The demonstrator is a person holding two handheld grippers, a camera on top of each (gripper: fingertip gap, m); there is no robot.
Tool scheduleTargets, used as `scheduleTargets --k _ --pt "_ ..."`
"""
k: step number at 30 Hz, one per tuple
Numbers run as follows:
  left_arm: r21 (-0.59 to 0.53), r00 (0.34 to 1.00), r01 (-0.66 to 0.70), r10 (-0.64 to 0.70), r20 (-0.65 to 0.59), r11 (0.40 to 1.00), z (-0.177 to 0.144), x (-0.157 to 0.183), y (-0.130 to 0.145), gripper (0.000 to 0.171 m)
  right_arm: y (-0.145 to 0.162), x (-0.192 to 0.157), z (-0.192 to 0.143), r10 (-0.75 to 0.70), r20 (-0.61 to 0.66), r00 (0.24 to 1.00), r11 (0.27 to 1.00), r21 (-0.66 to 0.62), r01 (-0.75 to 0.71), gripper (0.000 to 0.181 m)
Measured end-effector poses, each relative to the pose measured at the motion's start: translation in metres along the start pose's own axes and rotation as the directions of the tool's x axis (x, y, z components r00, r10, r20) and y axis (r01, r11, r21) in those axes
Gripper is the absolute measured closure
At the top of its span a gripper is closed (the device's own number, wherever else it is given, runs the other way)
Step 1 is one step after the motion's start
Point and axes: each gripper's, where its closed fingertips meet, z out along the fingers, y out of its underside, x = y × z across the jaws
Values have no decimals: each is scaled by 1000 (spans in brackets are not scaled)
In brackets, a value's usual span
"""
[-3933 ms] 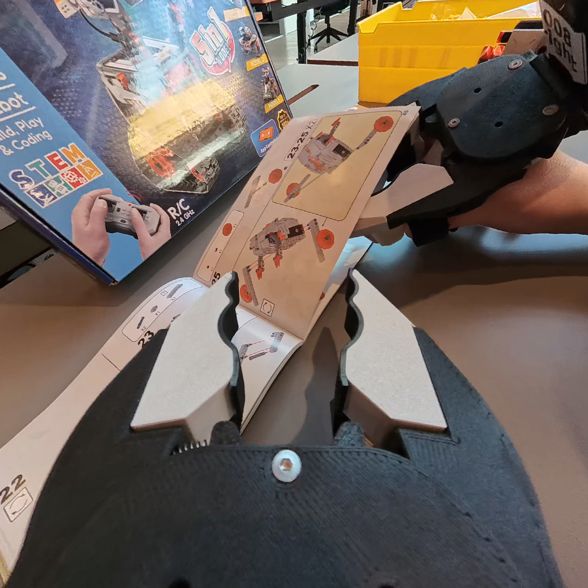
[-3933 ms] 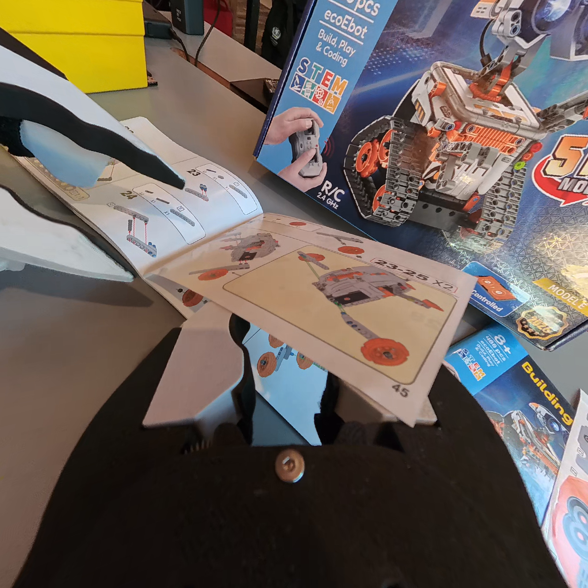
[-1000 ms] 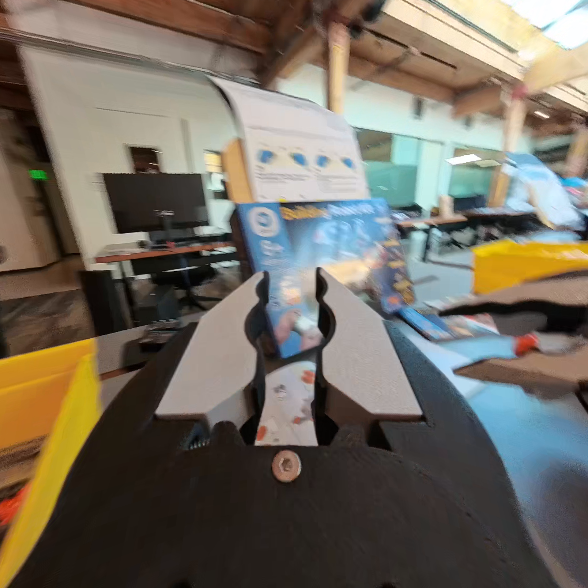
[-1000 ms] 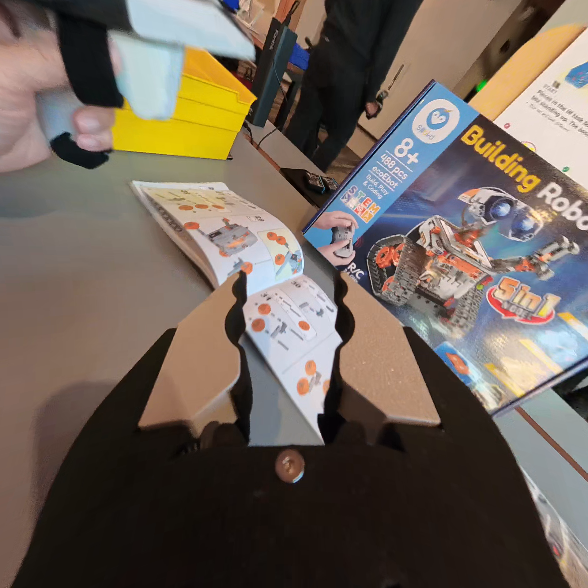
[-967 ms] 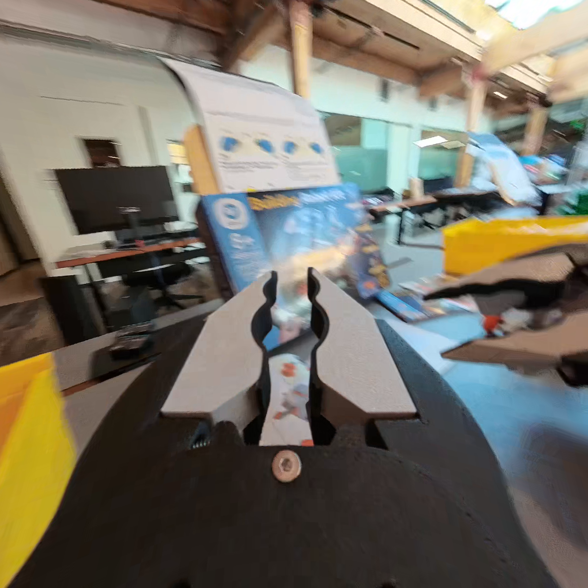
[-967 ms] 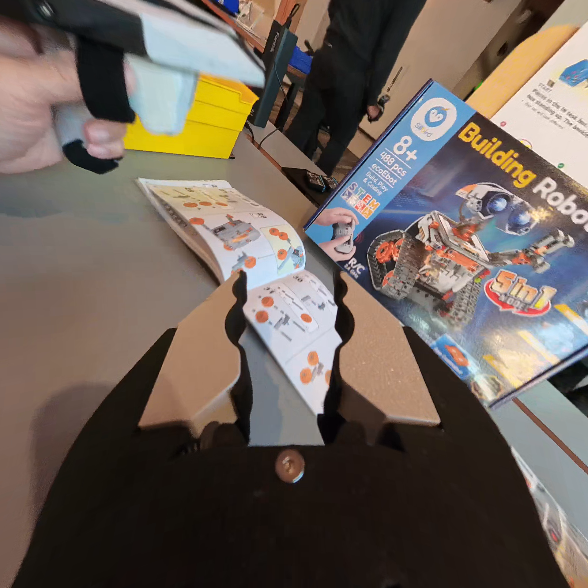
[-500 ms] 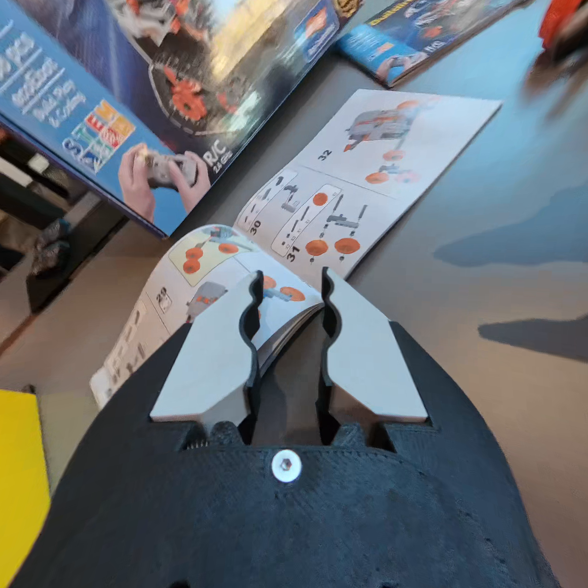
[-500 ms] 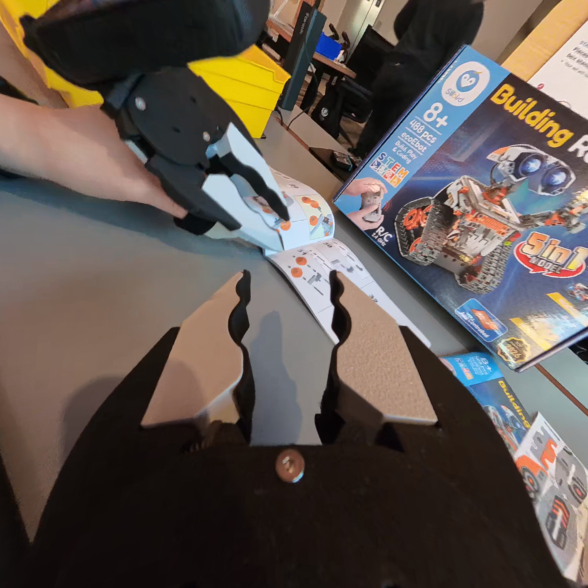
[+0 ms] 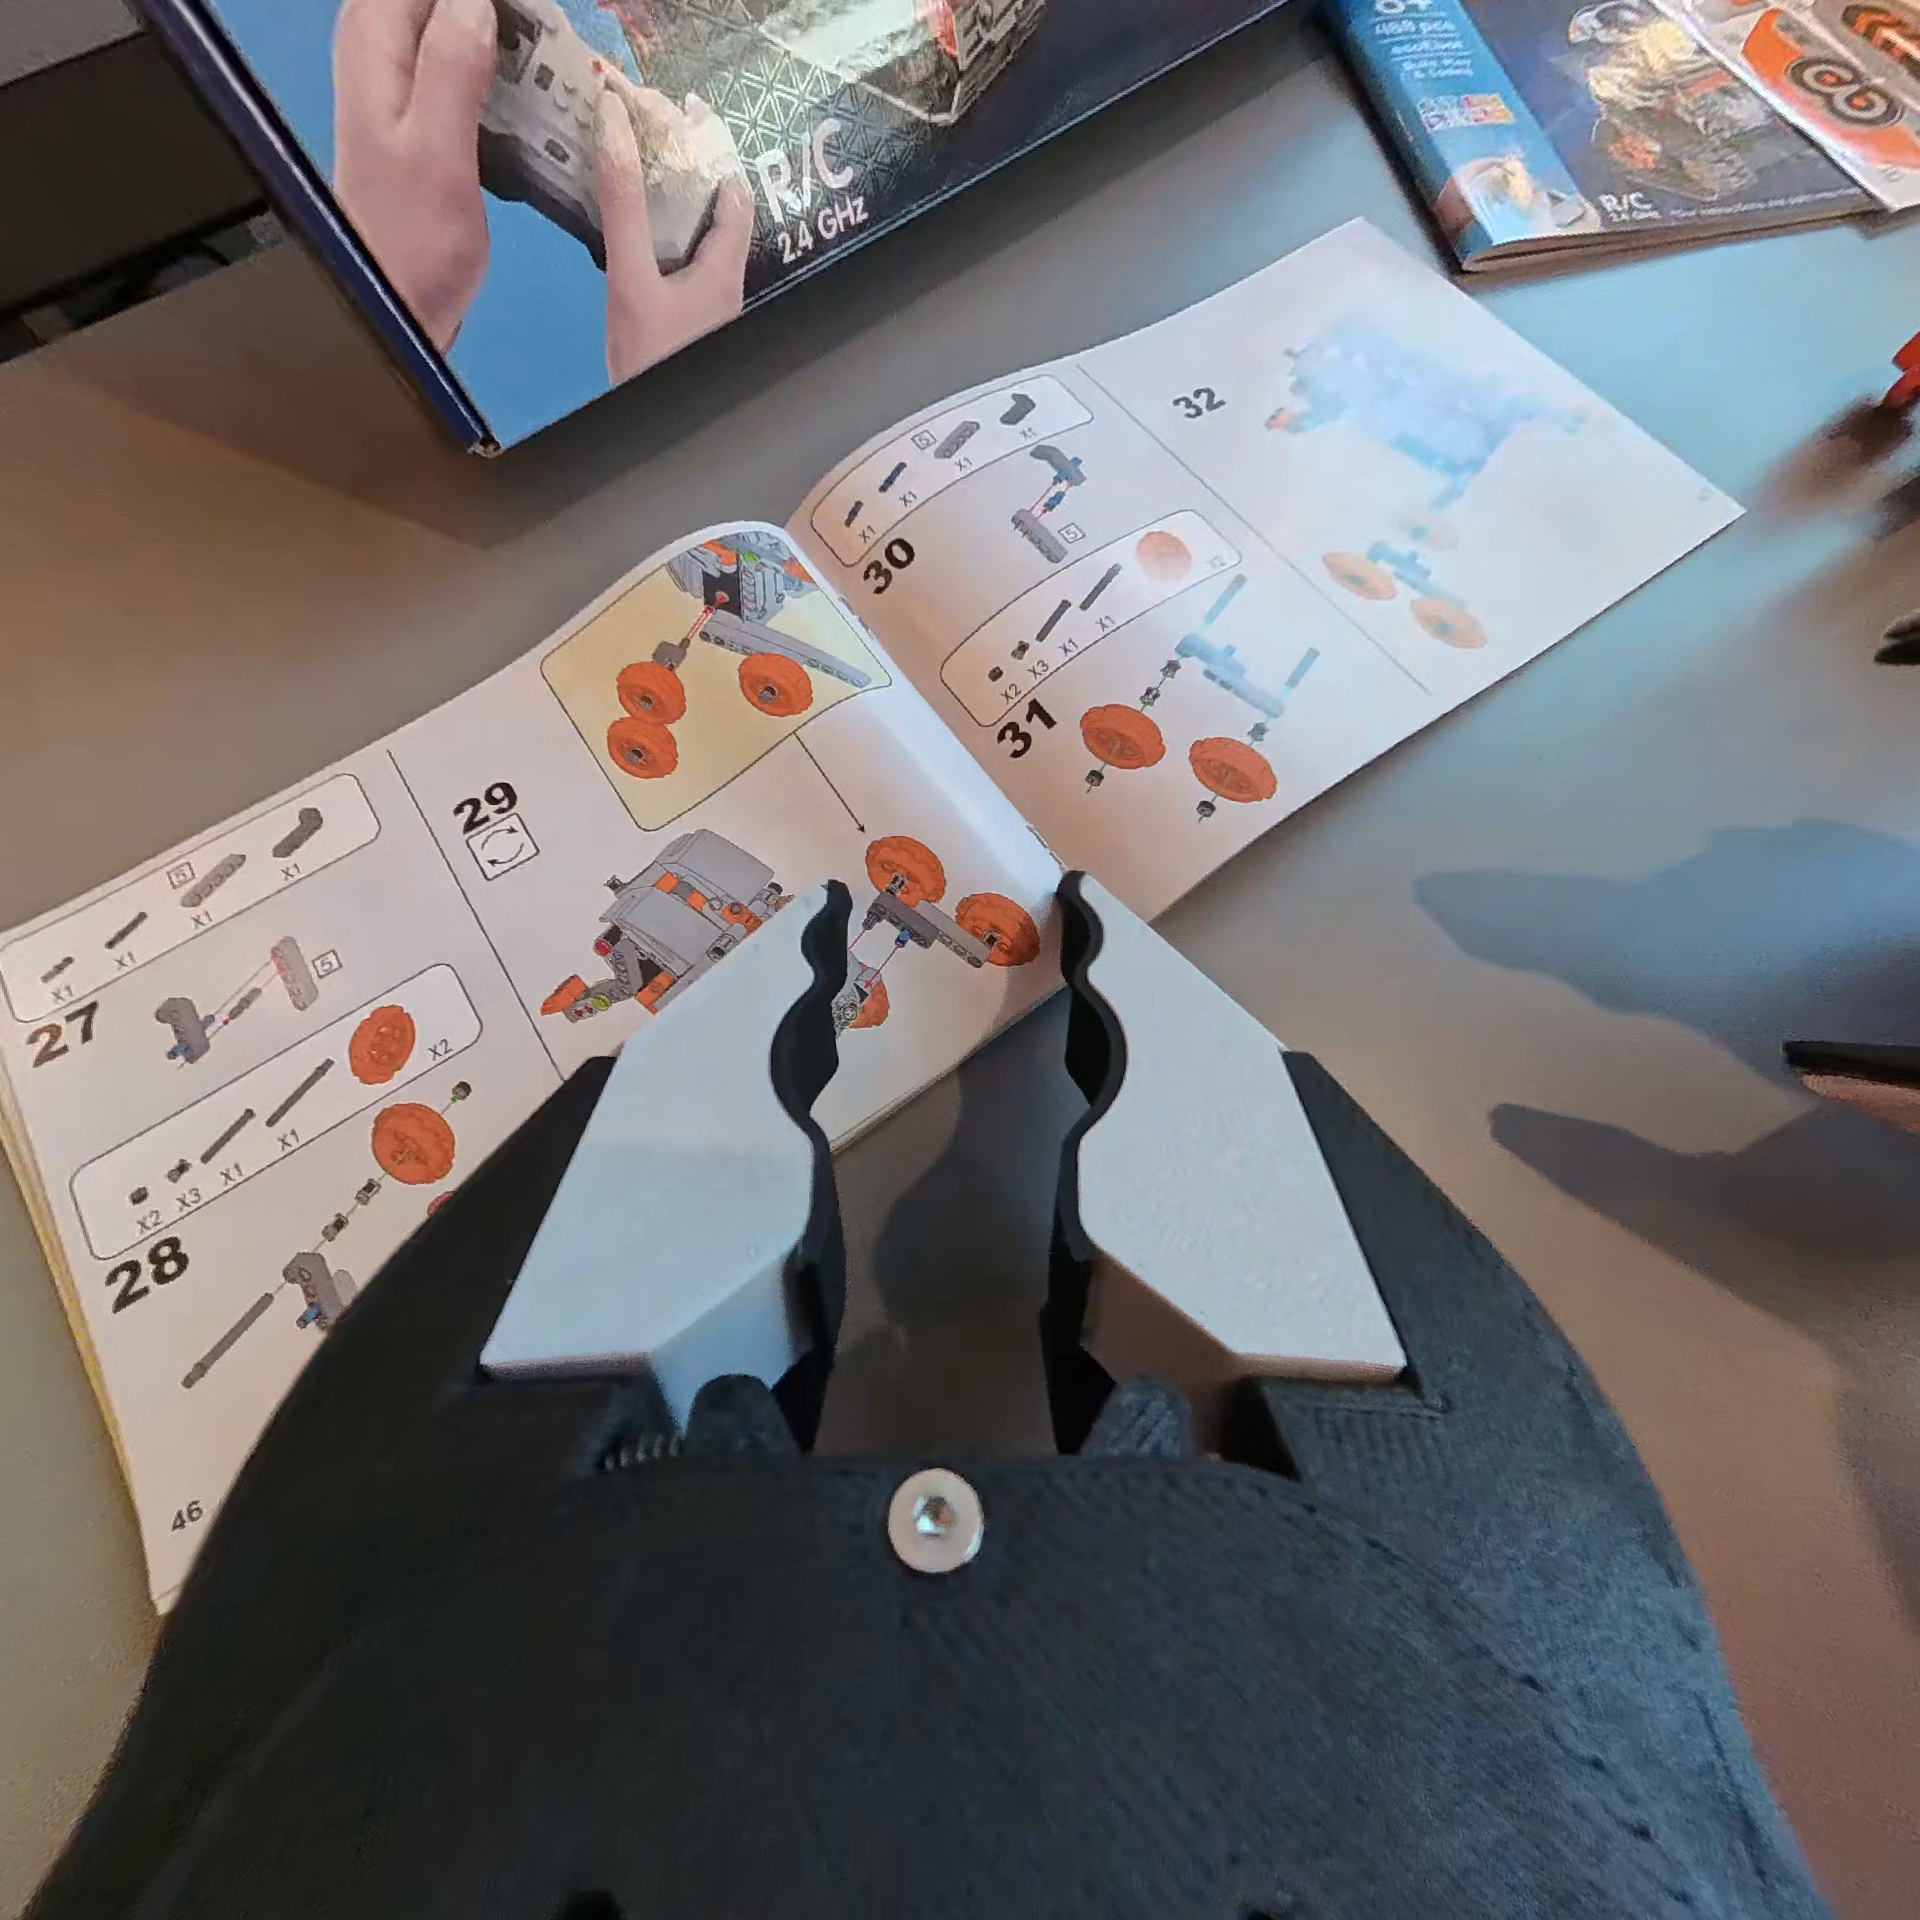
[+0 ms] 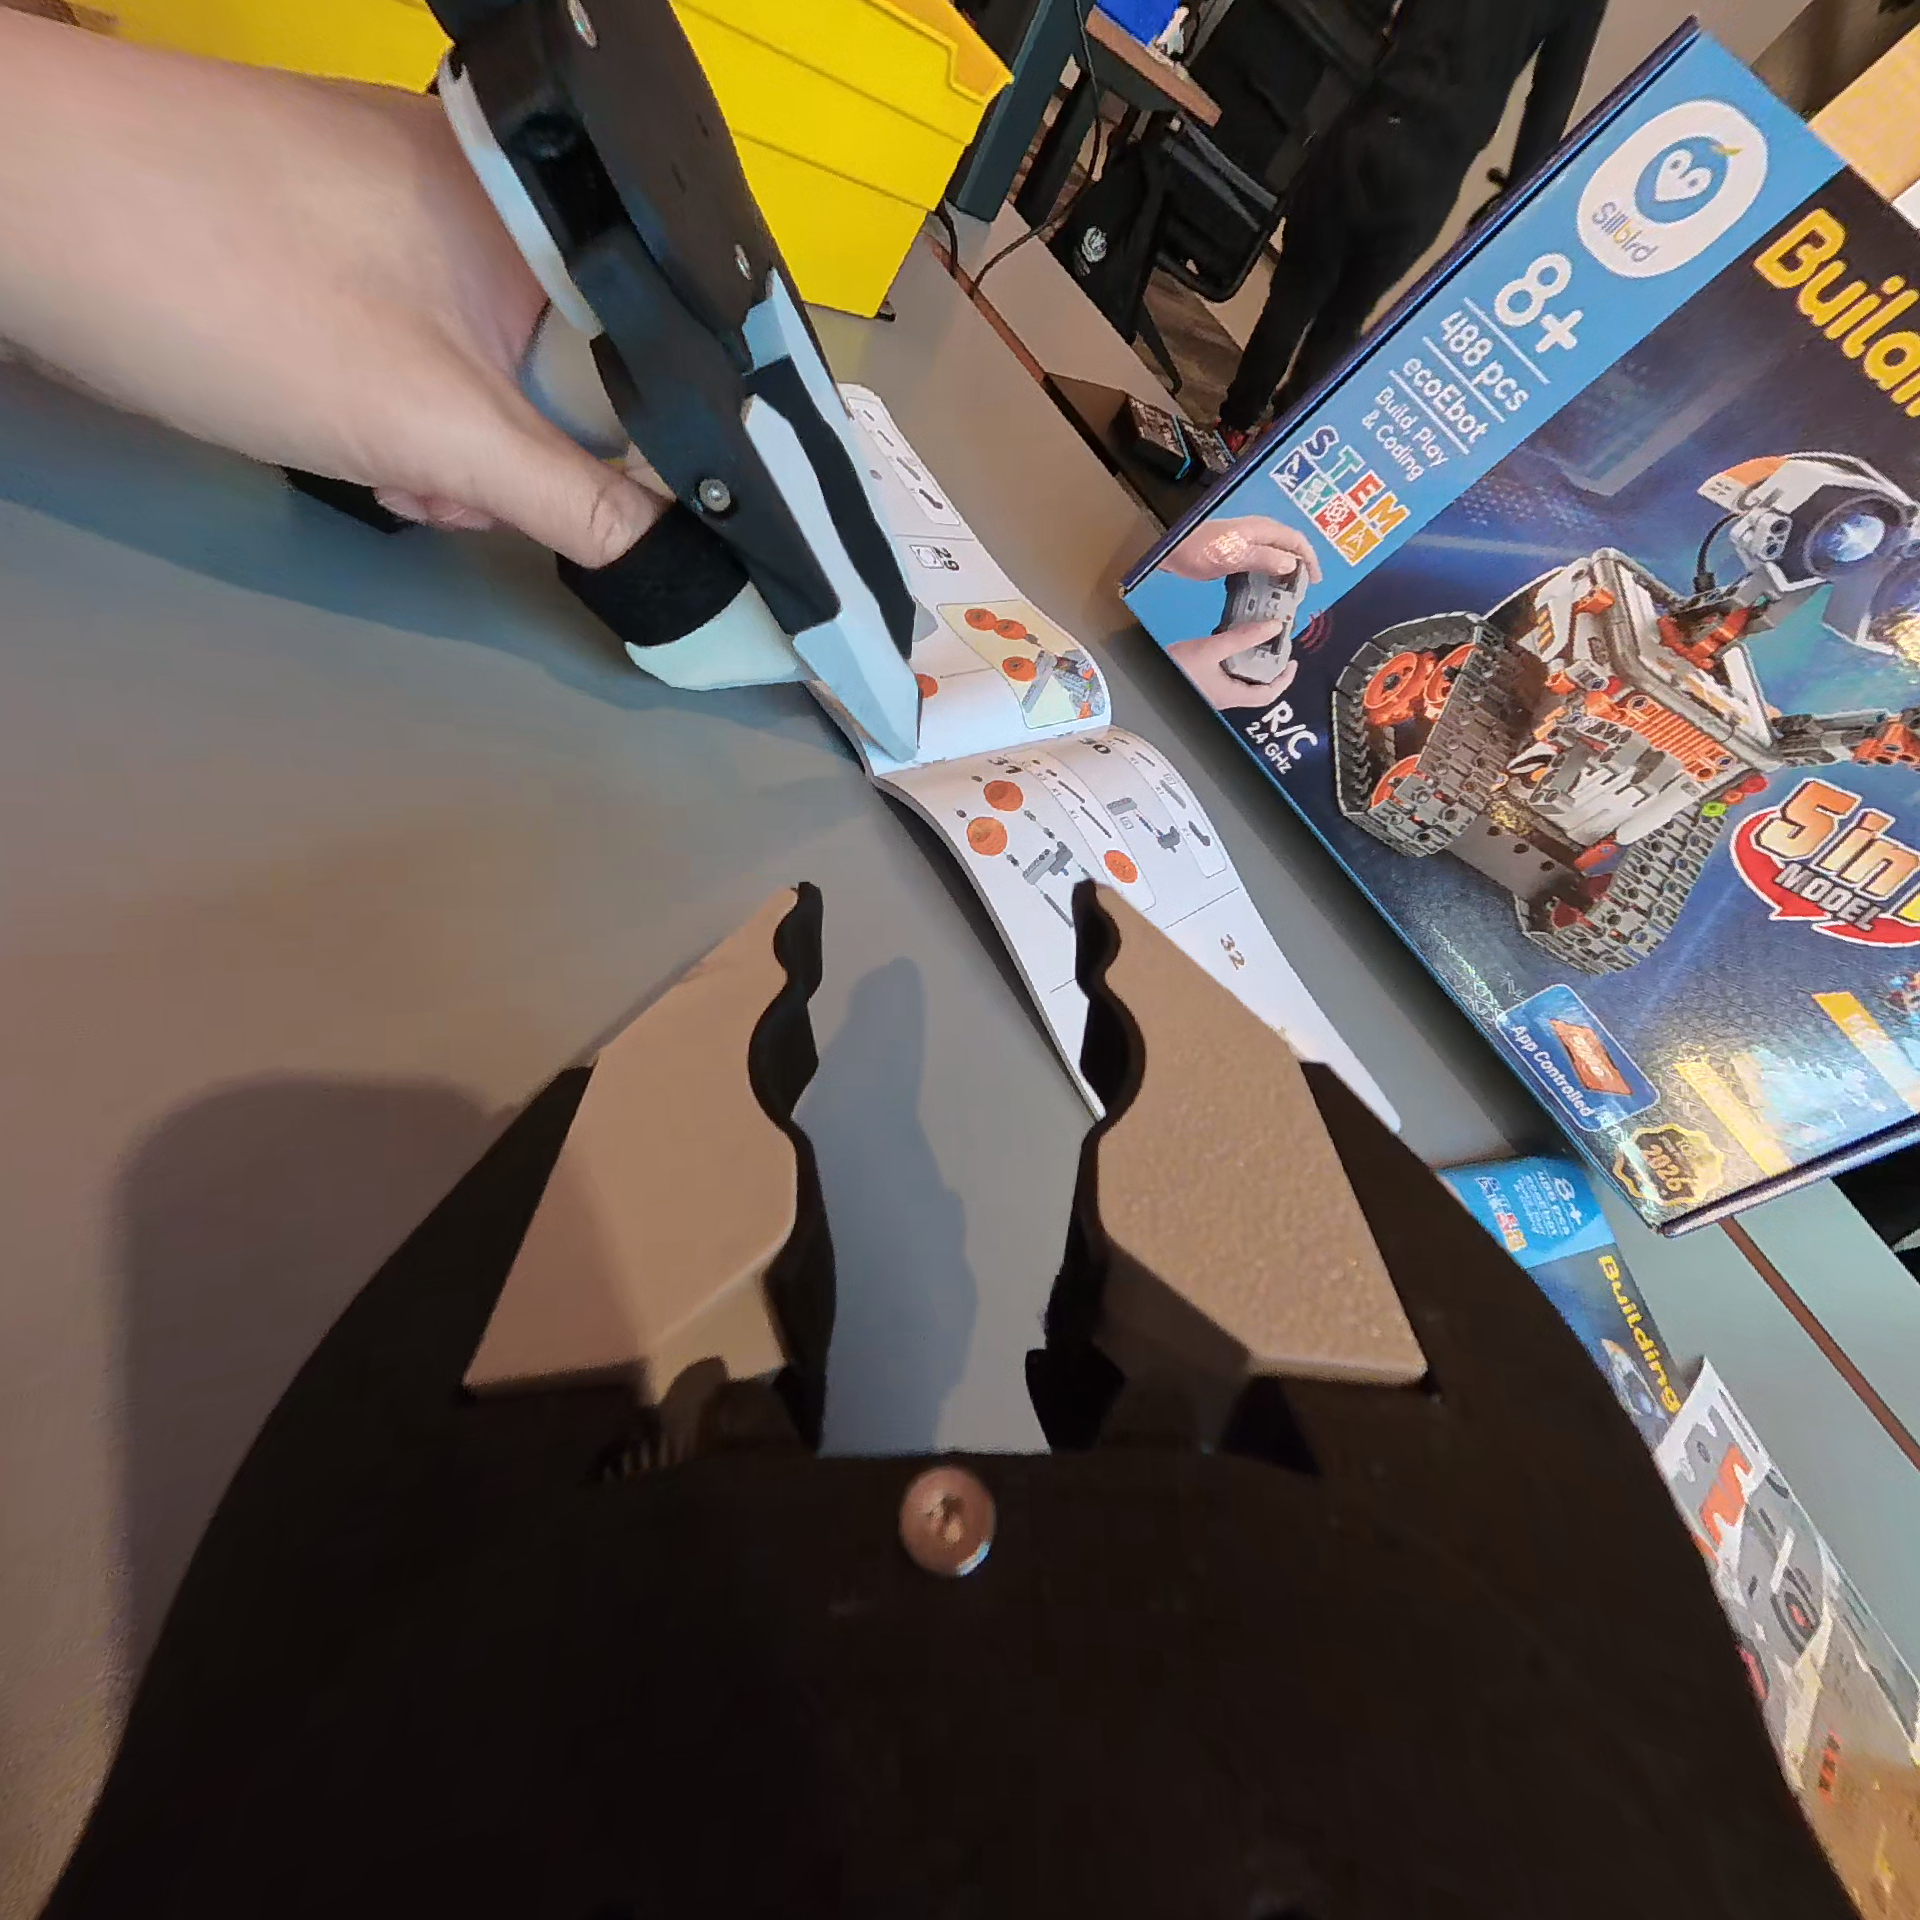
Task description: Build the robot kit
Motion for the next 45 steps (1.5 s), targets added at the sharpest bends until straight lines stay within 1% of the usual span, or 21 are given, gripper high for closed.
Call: scheduleTargets --k 6,14,16,19,22,24,25,26,27,28,29,30,31,32,33,34,37,40,42,43,45 --pt "4 1000 -3 3 7 1000 0 -1 -1 129 8 3 3 24 -9 1000 999 -29 -24 133" --pt "53 999 -15 13 34 998 -7 -5 -6 111 18 12 5 33 -52 998 997 -70 -37 132" --pt "83 999 -18 14 41 996 -14 -8 -14 107 18 15 4 35 -67 997 997 -69 -40 131" --pt "219 997 -37 20 77 975 -48 -22 -53 108 17 17 3 39 -73 997 997 -60 -44 129" --pt "419 992 -54 1 126 906 -116 -49 -110 110 18 20 3 45 -95 994 996 -67 -52 127" --pt "469 965 -139 13 263 872 -163 -87 -139 109 23 23 5 58 -107 993 994 -89 -67 123" --pt "440 932 -191 21 361 877 -183 -112 -147 104 26 23 6 67 -102 993 992 -100 -77 121" --pt "373 879 -237 34 475 897 -201 -140 -149 99 28 22 8 78 -95 992 990 -110 -89 121" --pt "277 801 -275 60 596 921 -218 -171 -146 94 30 22 9 88 -91 992 988 -120 -99 120" --pt "161 689 -303 100 718 939 -238 -201 -140 92 32 22 10 96 -89 991 986 -125 -107 120" --pt "33 558 -319 160 814 947 -256 -227 -132 93 33 23 10 103 -89 991 986 -124 -114 120" --pt "-83 441 -316 224 869 945 -271 -246 -123 93 33 23 10 111 -90 990 985 -122 -122 120" --pt "-159 363 -306 269 892 939 -279 -260 -115 92 34 24 11 120 -90 989 984 -121 -130 120" --pt "-178 338 -301 279 899 937 -280 -269 -109 93 35 24 12 129 -87 988 983 -123 -139 120" --pt "-160 355 -306 269 895 938 -275 -274 -108 102 37 23 13 140 -78 987 980 -130 -150 121" --pt "-156 379 -301 268 886 941 -270 -280 -107 101 40 22 15 145 -68 987 978 -145 -154 121" --pt "-266 317 -273 348 883 924 -274 -295 -99 89 39 23 19 114 -78 990 981 -149 -125 122" --pt "-285 347 -289 377 859 914 -266 -298 -97 90 41 22 23 61 -87 994 982 -171 -75 123" --pt "-257 400 -281 357 845 925 -261 -299 -95 95 41 22 26 39 -91 995 982 -179 -55 123" --pt "-227 444 -271 331 833 935 -258 -299 -93 97 39 22 27 44 -92 995 983 -173 -60 123" --pt "-159 574 -222 261 777 962 -249 -298 -85 103 32 23 28 93 -91 992 985 -138 -105 124"
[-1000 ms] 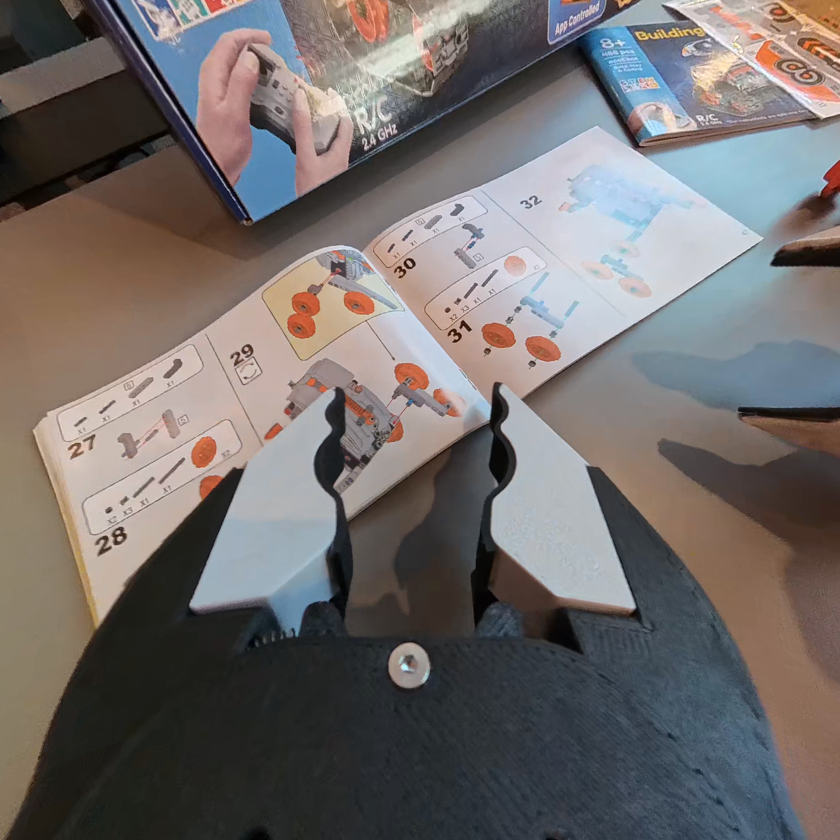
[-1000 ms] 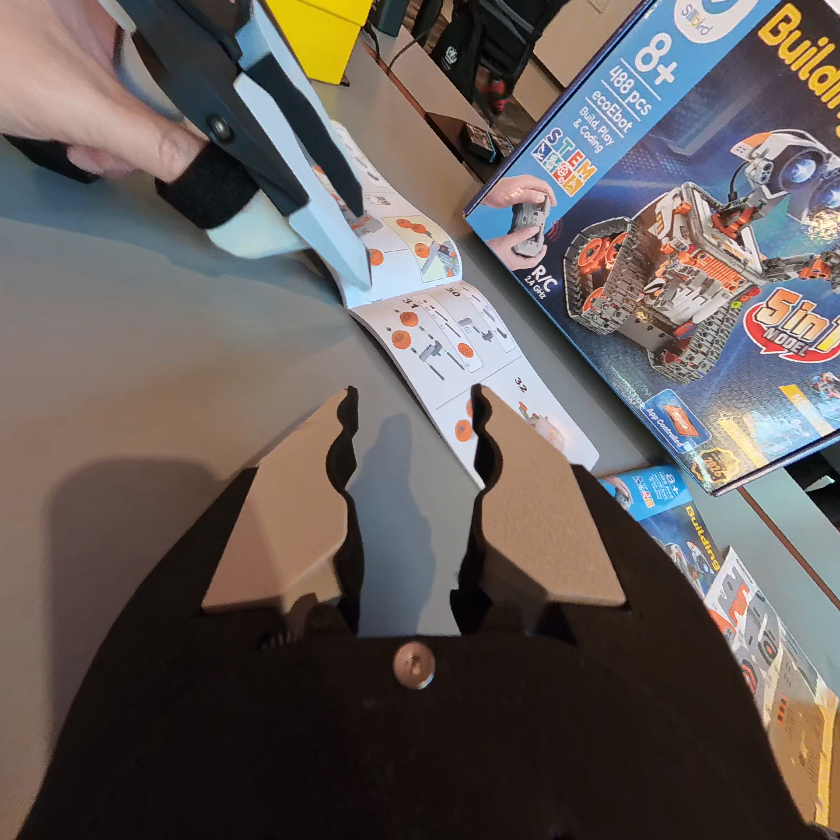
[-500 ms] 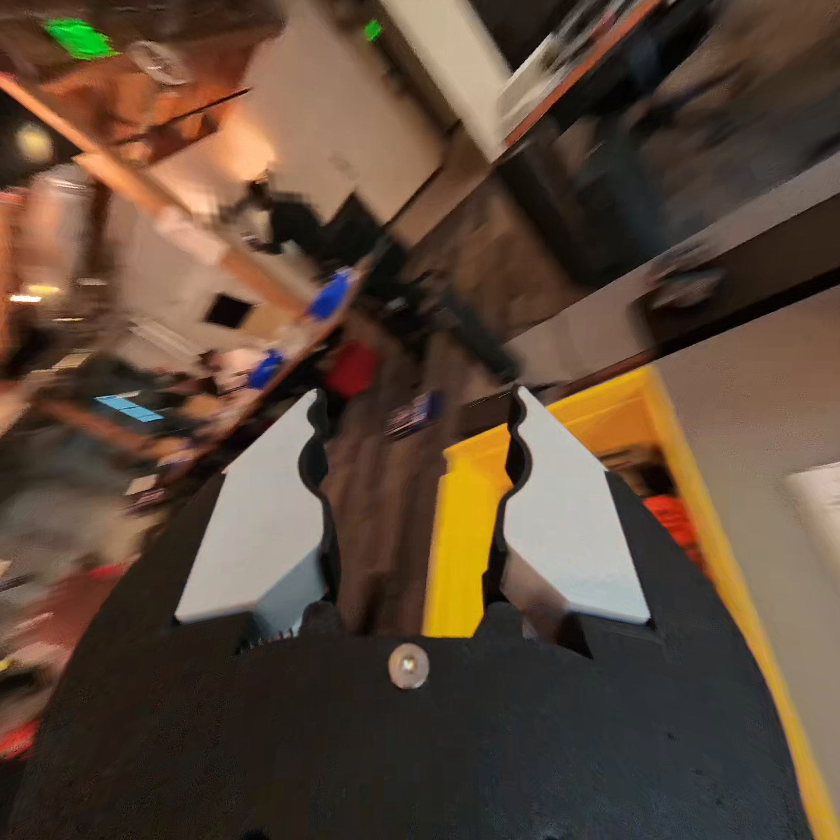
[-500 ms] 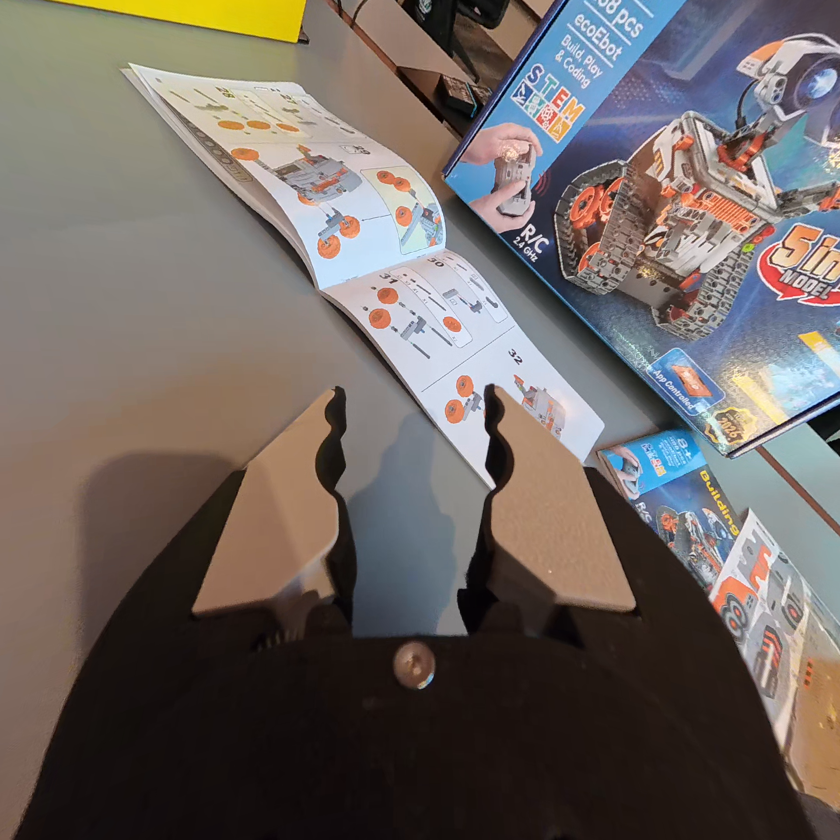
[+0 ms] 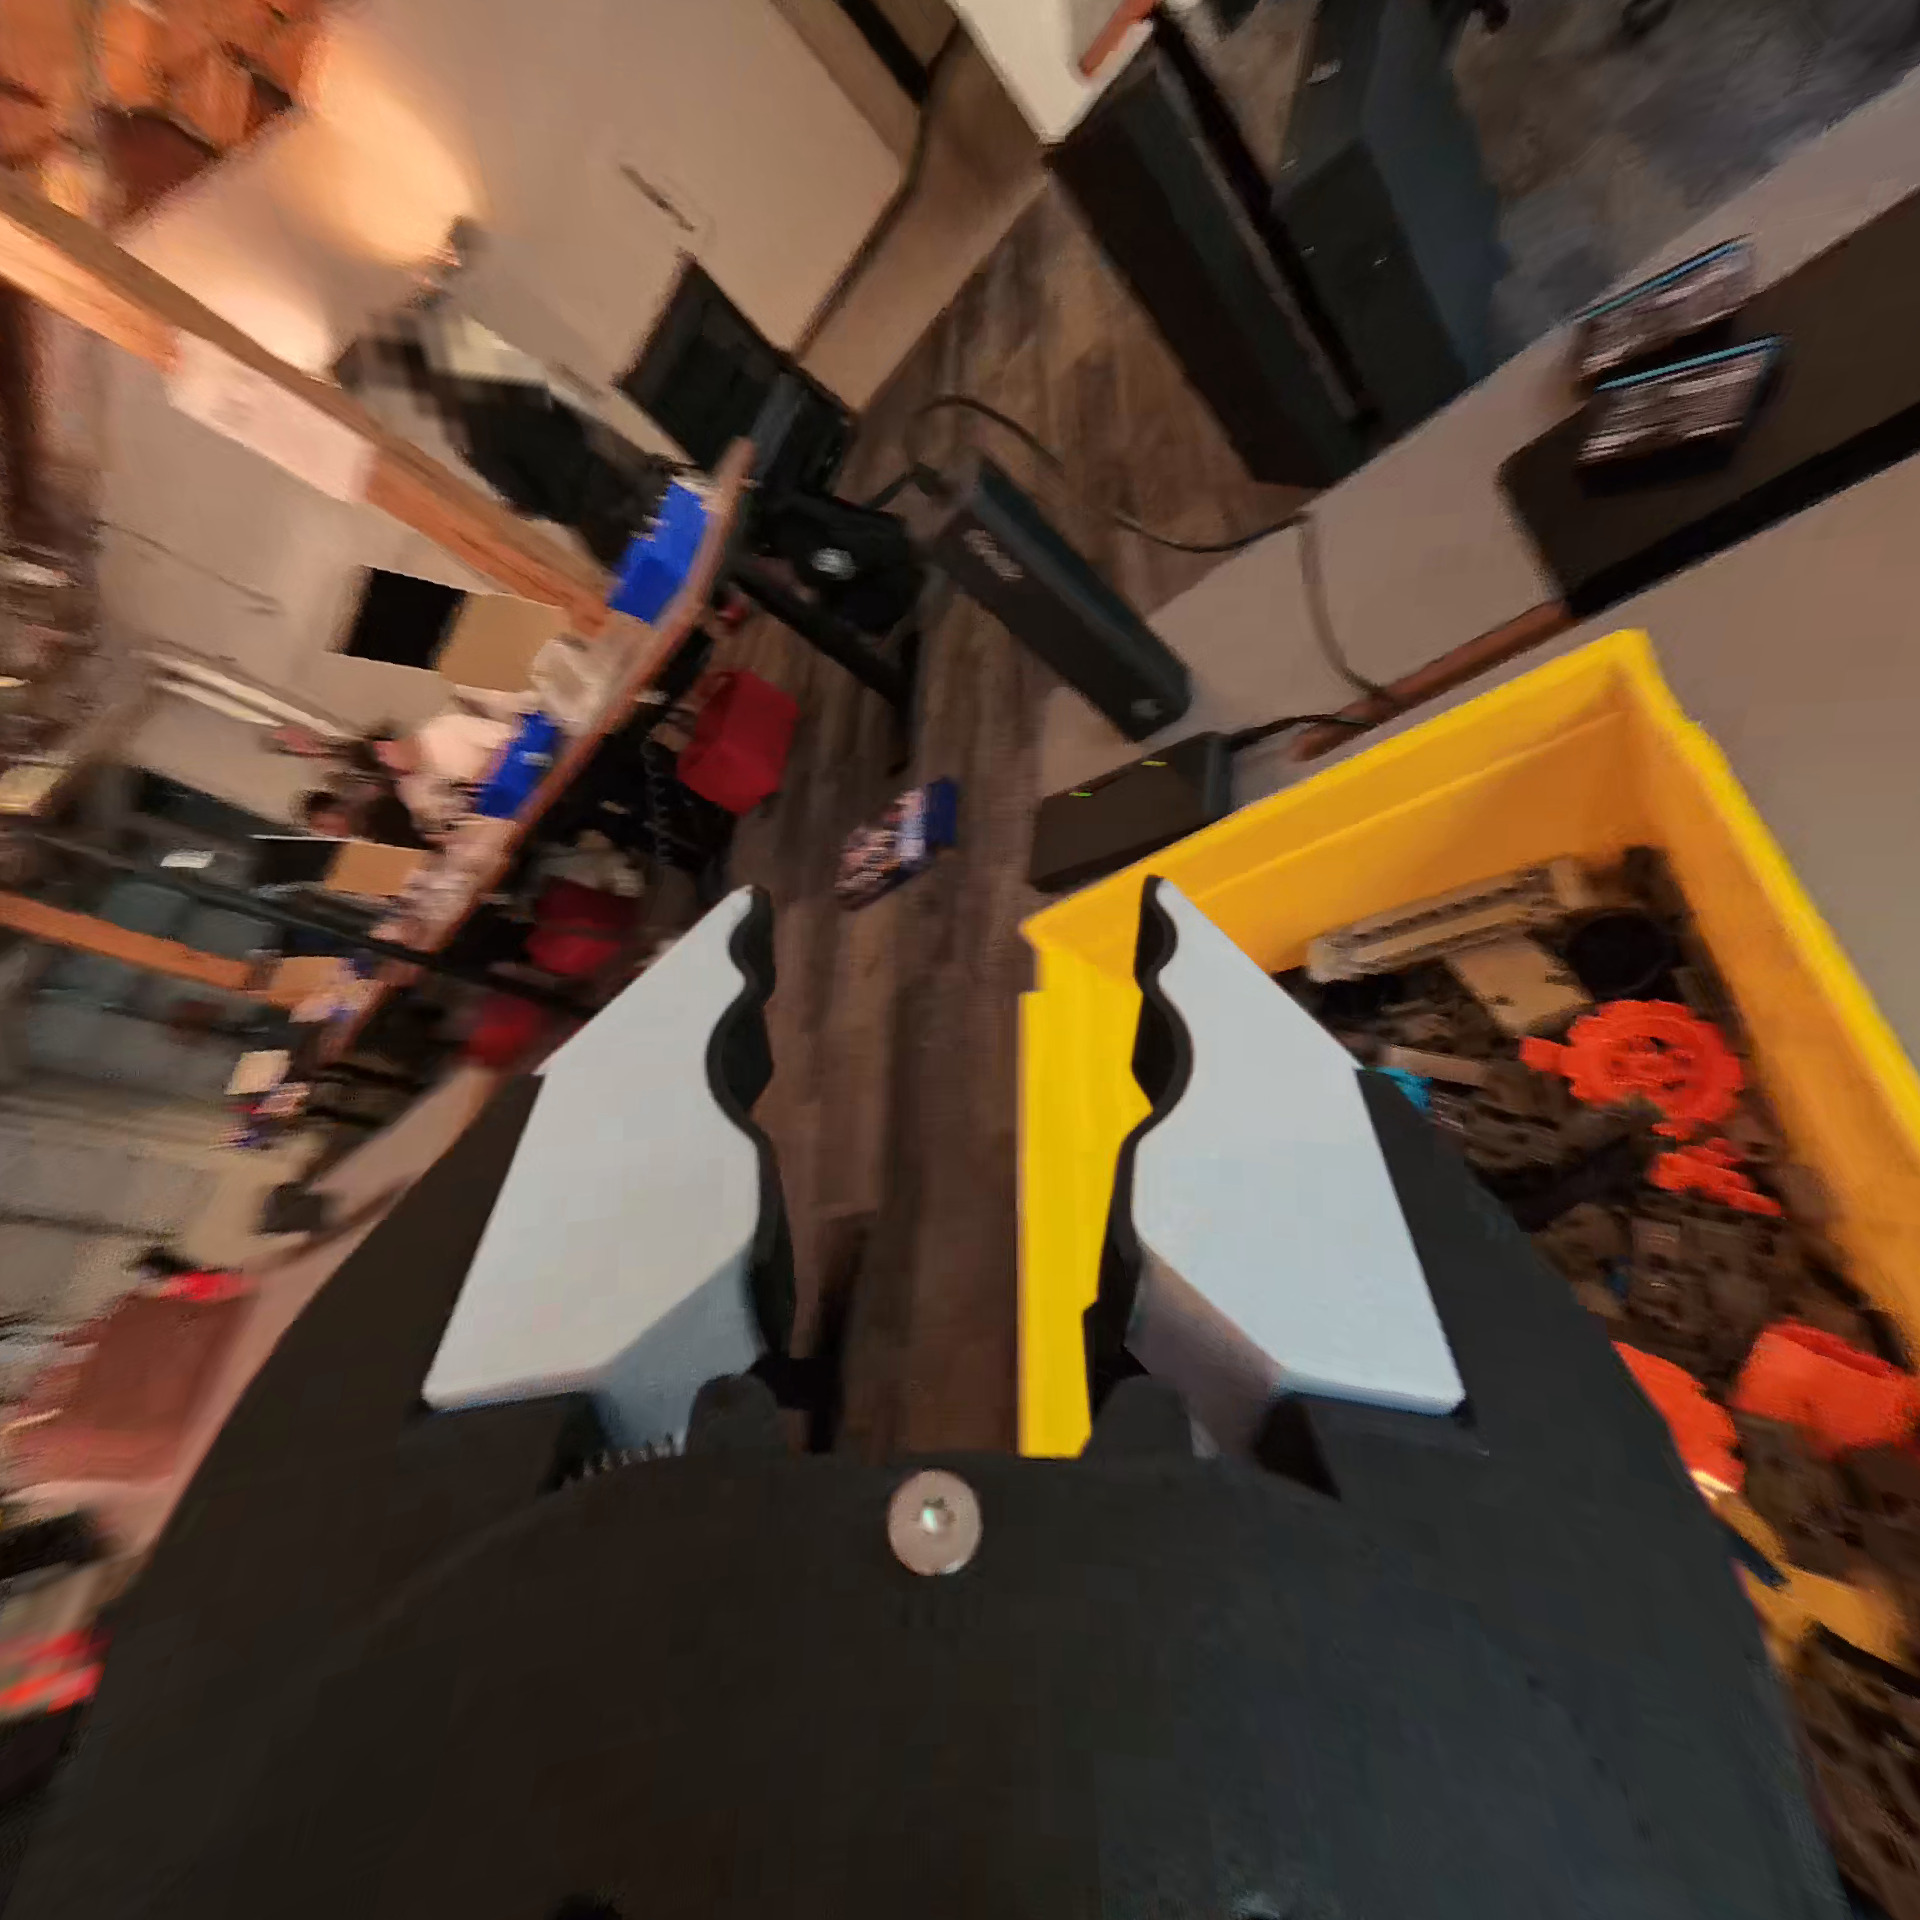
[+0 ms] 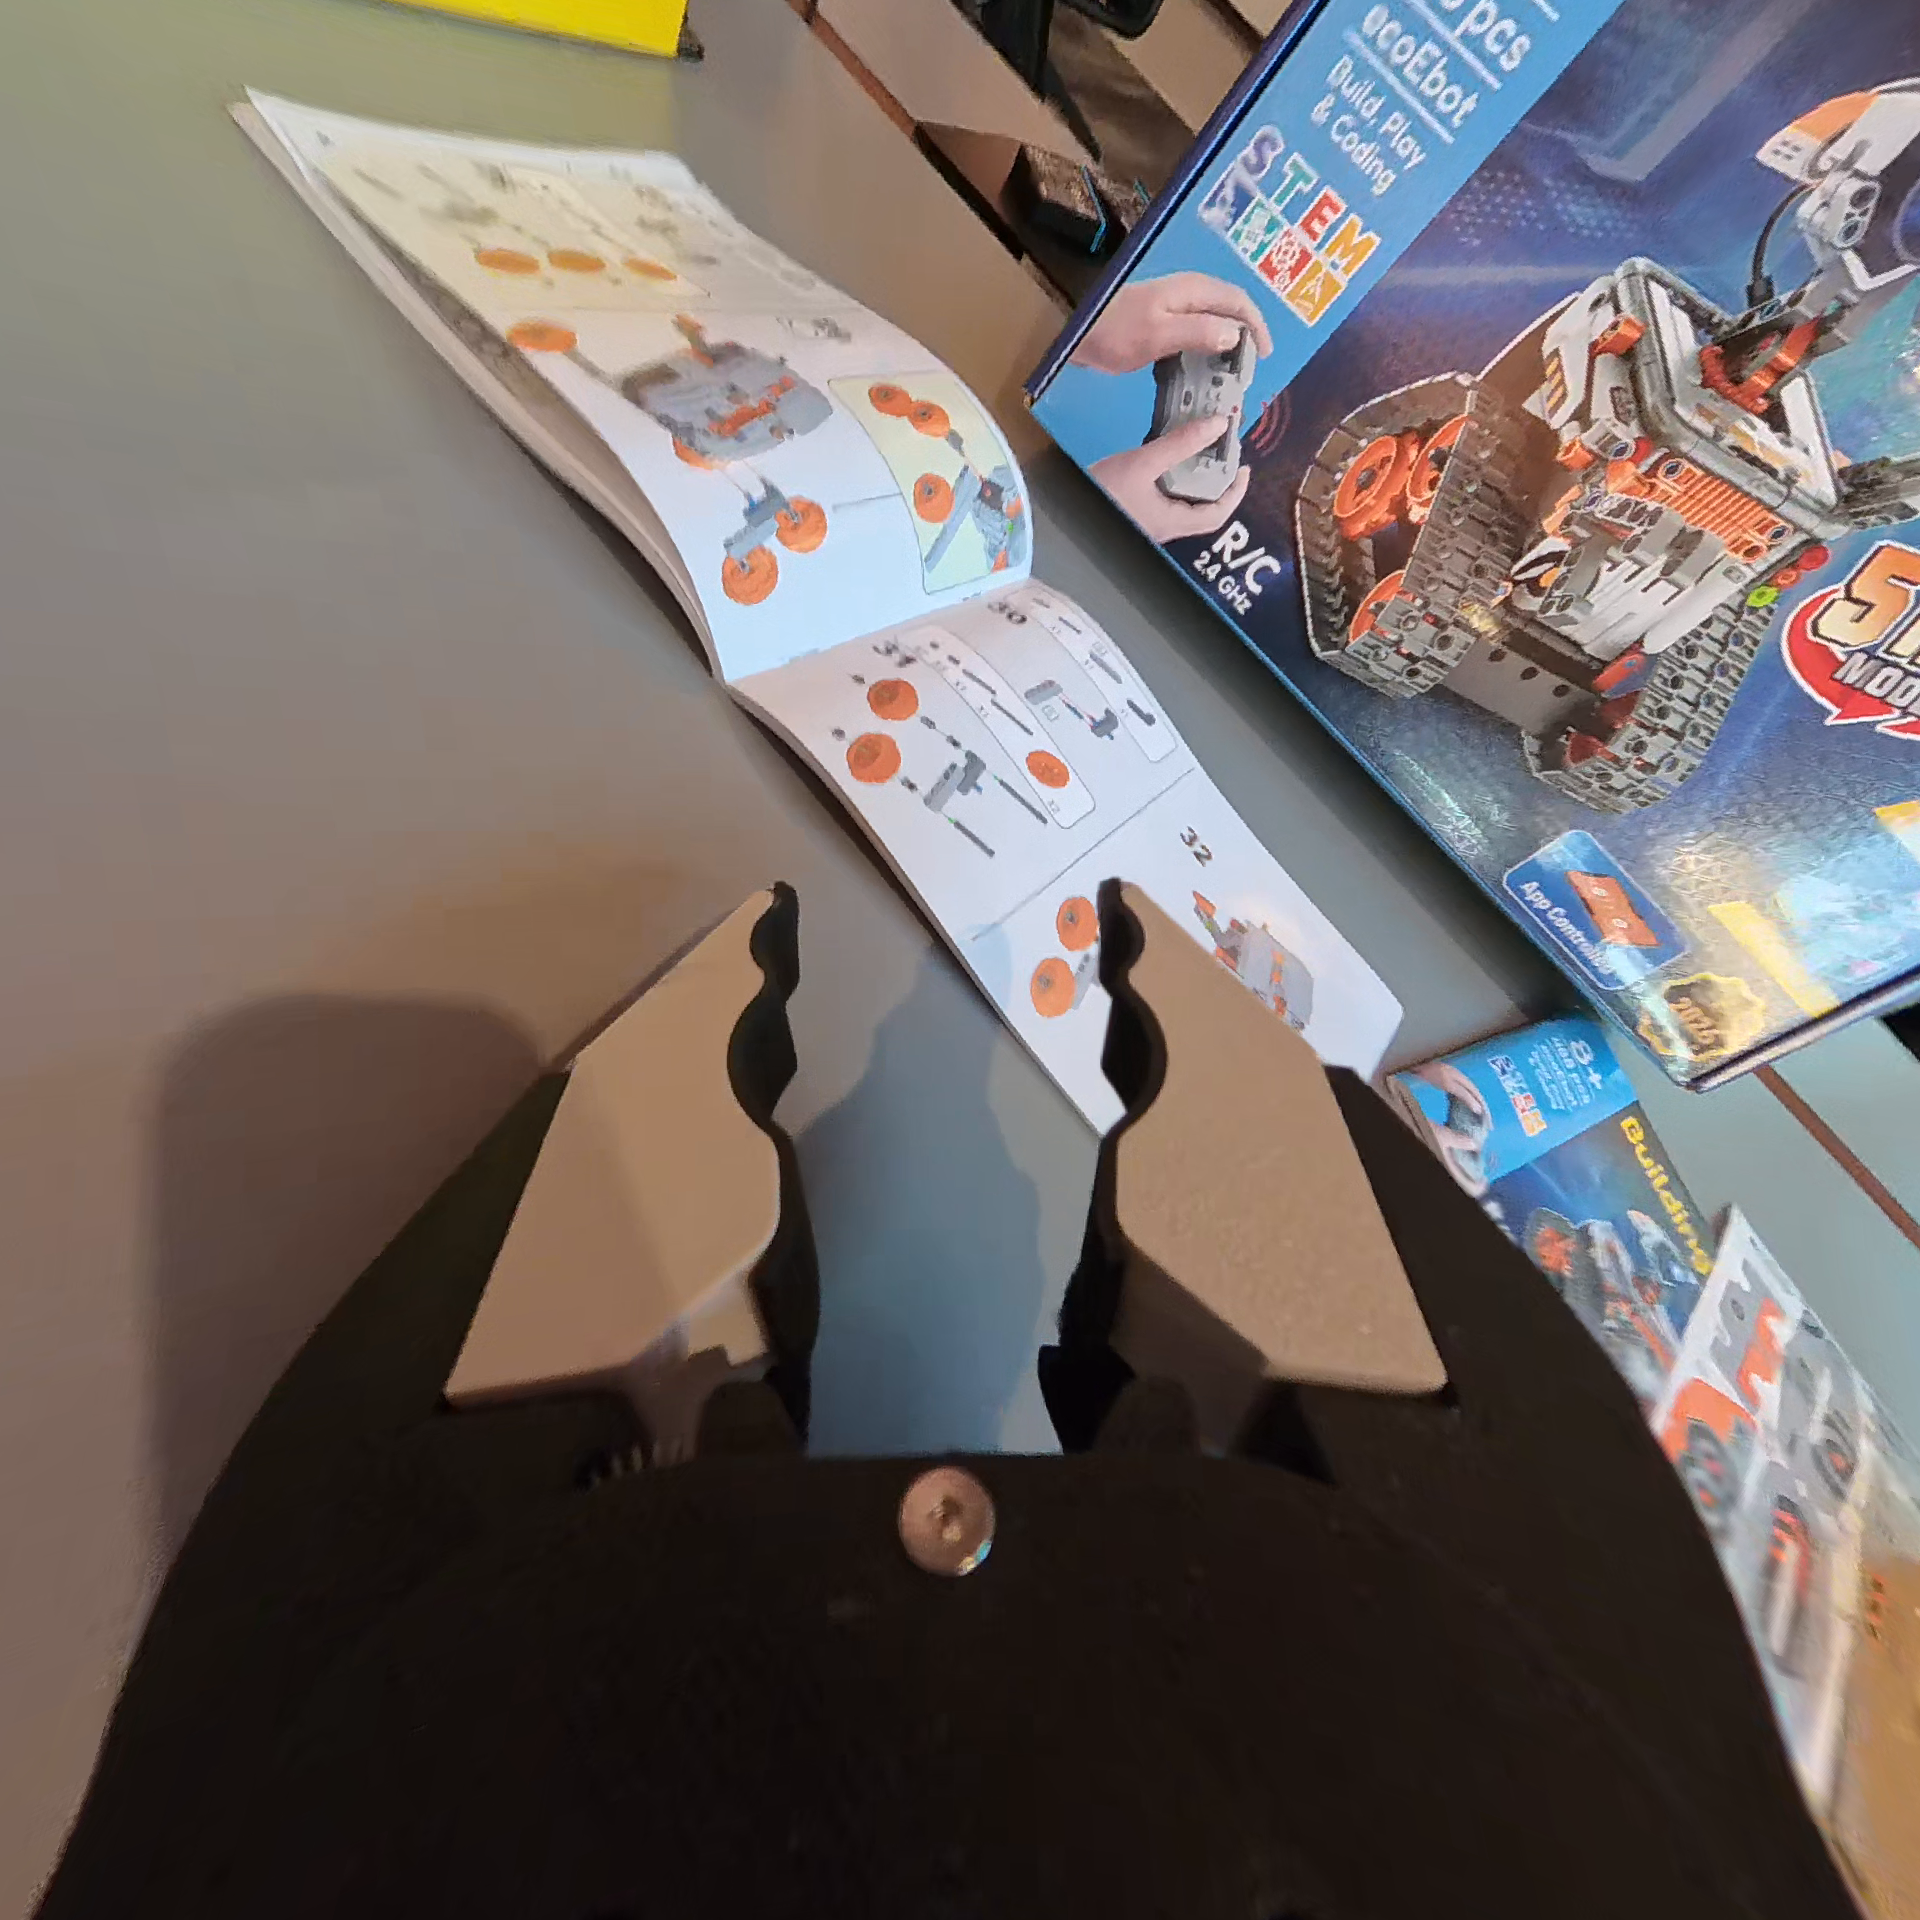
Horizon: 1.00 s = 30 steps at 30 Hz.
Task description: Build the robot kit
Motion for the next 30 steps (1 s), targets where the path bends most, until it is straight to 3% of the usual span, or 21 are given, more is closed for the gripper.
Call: scheduleTargets --k 2,3,5,7,8,11,13,16,19,23,30 --pt "-85 974 112 -126 -188 990 3 18 20 107 -15 -1 -2 141 27 990 988 57 -143 124" --pt "-189 940 176 -222 -260 966 4 27 36 107 -28 -4 -5 283 71 957 953 96 -289 123" --pt "-369 828 250 -395 -398 895 0 47 60 107 -67 -18 -12 542 249 802 784 194 -590 123" --pt "-461 721 253 -483 -496 851 -6 63 71 118 -100 -33 -19 608 384 695 655 252 -712 120" --pt "-493 700 234 -497 -513 838 -7 68 79 120 -107 -39 -18 596 385 705 661 265 -702 117" --pt "-580 677 121 -494 -545 806 -6 81 106 119 -106 -58 -5 461 280 842 817 236 -526 107" --pt "-616 628 77 -518 -581 784 -5 94 115 124 -102 -62 -1 378 231 896 875 227 -428 107" --pt "-681 575 39 -574 -583 731 2 107 126 131 -103 -67 -1 376 262 889 871 229 -435 108" --pt "-669 546 38 -577 -608 742 14 116 121 137 -99 -74 2 415 327 849 851 189 -489 111" --pt "-608 599 57 -515 -613 792 35 113 113 137 -93 -85 8 435 378 817 849 130 -512 113" --pt "-520 670 66 -424 -609 852 64 104 105 134 -88 -95 13 303 322 897 926 122 -357 117"
